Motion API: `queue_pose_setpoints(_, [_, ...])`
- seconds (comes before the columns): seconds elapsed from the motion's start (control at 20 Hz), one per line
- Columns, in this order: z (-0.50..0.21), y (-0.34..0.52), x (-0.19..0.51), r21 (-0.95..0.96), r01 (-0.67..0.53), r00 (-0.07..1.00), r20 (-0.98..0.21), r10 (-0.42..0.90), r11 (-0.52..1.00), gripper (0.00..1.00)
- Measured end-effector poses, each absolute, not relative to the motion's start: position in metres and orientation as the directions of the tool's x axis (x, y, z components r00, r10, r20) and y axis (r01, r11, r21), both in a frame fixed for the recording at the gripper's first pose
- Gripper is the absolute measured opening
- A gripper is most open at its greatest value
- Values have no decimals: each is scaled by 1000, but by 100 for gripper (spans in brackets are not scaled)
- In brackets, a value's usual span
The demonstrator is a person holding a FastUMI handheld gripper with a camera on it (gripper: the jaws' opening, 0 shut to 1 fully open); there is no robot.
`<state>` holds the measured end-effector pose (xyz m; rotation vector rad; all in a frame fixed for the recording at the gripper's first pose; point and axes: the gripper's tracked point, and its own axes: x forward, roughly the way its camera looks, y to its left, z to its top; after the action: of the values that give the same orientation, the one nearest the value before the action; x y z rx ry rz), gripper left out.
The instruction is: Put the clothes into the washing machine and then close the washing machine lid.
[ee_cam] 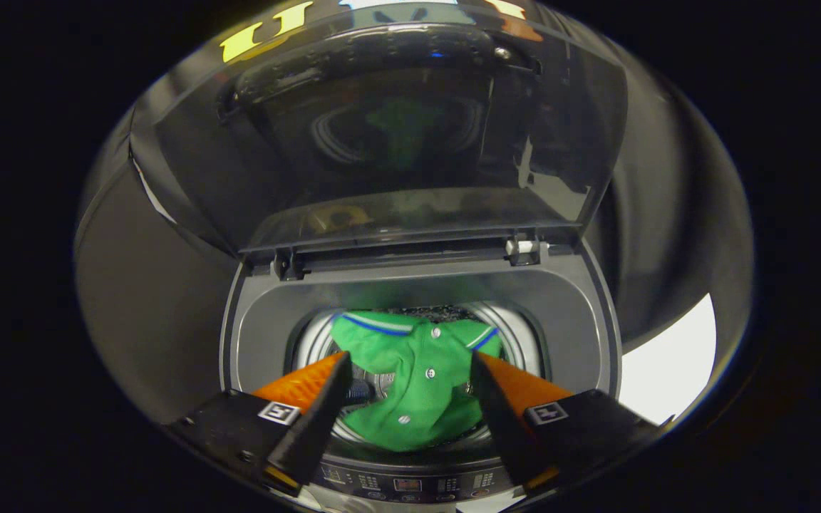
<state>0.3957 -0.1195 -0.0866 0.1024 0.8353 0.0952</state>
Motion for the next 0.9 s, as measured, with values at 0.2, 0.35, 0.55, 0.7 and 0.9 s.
queue_pose_setpoints(0.2, [-76,-117,393,138,-60,687,-713,141,989,98])
queue_pose_setpoints(0.35, [-56,-114,389,132,-90,717,-679,156,987,98])
queue_pose_setpoints(0.55, [-18,-109,382,87,-156,763,-621,176,984,98])
queue_pose_setpoints(0.7, [16,-103,380,102,-188,799,-562,212,977,98])
queue_pose_setpoints(0.9, [74,-98,388,144,-202,840,-483,247,969,97])
